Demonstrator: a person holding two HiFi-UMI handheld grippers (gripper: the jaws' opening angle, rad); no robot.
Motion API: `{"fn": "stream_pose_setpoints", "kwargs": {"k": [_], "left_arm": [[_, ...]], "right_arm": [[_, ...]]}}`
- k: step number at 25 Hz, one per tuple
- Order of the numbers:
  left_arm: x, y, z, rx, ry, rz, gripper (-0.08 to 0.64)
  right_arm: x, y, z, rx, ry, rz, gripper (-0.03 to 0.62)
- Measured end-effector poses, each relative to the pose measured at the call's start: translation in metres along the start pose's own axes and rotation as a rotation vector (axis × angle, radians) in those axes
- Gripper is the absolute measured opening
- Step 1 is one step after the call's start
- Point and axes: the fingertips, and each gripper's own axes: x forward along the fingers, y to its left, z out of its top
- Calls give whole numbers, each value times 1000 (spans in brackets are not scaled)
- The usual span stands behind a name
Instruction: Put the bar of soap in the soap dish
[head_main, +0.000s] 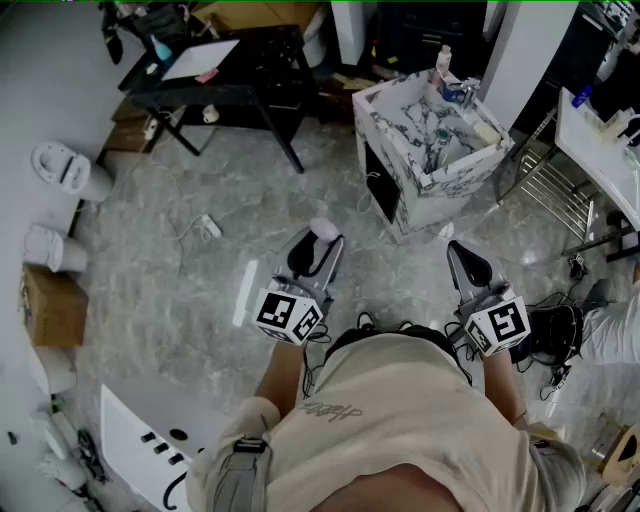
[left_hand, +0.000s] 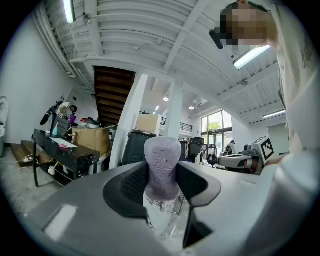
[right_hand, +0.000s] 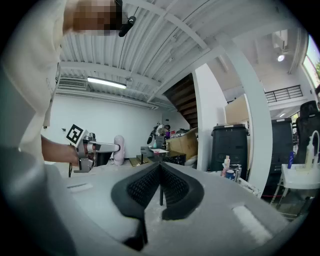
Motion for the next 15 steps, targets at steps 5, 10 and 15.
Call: {"fn": "stream_pose_setpoints", "kwargs": {"k": [5,10,15], "left_arm": [[-3,19,1,16,3,4,201],[0,27,-5,-1,28,-8,201],[9,33,-12,-8,41,-19,201]], "right_arm": [[11,-2,6,31,-42,-50,2],[15,-1,-3,61,-21,-69,2],[23,-4,-10,71,5,-75,2]]}}
